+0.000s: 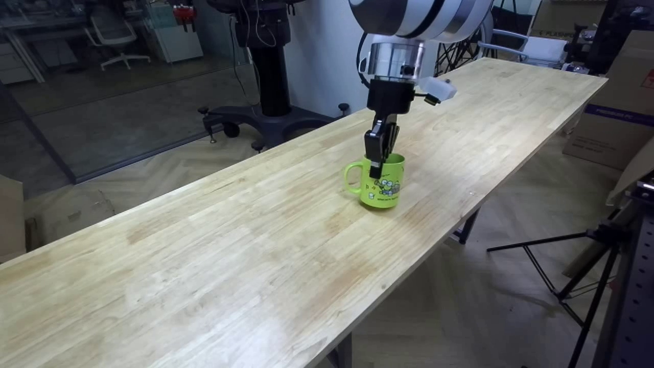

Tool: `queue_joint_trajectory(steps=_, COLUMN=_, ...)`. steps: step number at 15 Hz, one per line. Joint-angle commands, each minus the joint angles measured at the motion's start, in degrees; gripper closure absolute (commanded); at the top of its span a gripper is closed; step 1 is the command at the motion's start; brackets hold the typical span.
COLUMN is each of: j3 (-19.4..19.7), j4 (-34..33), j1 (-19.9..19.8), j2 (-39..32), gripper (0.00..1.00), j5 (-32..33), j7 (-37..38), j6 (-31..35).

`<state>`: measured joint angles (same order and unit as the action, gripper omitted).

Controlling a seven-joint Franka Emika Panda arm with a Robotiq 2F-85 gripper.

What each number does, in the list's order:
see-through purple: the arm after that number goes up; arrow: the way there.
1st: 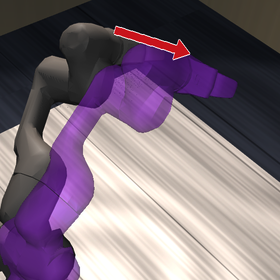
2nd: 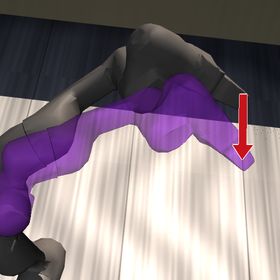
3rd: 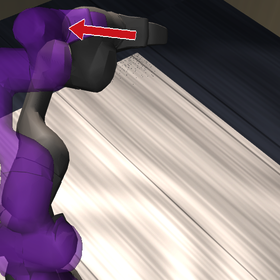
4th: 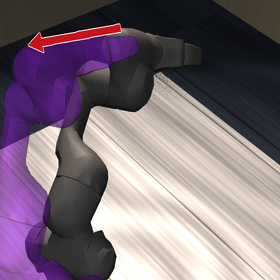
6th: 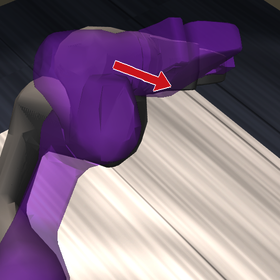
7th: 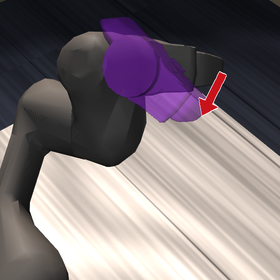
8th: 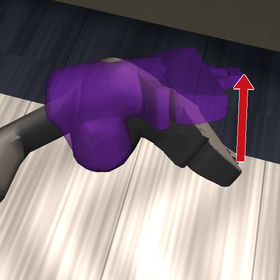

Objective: Move the yellow mug to the left

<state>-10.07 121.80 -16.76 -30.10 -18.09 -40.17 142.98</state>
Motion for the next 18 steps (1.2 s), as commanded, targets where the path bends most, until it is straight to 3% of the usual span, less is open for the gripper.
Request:
queue_joint_trajectory(steps=1, j3=4.1, j4=1.3, j1=3.2, j2=-0.4, gripper=0.97, j5=1.5, j7=9.0, j6=-1.2)
queue_joint_trajectory(steps=6, j3=6.1, j4=-0.7, j1=5.6, j2=-1.8, gripper=0.97, j5=3.7, j7=15.7, j6=-1.7)
queue_joint_trajectory(steps=13, j3=5.9, j4=-3.1, j1=6.0, j2=-2.8, gripper=0.97, j5=5.0, j7=16.5, j6=-4.1)
queue_joint_trajectory(steps=14, j3=6.1, j4=-3.3, j1=6.2, j2=-2.9, gripper=0.64, j5=5.2, j7=16.9, j6=-4.5)
queue_joint_trajectory(steps=15, j3=6.4, j4=-3.4, j1=6.5, j2=-2.9, gripper=0.63, j5=5.7, j7=17.8, j6=-4.9)
queue_joint_trajectory(steps=18, j3=7.3, j4=-3.4, j1=7.1, j2=-3.6, gripper=0.44, j5=7.0, j7=20.2, j6=-6.0)
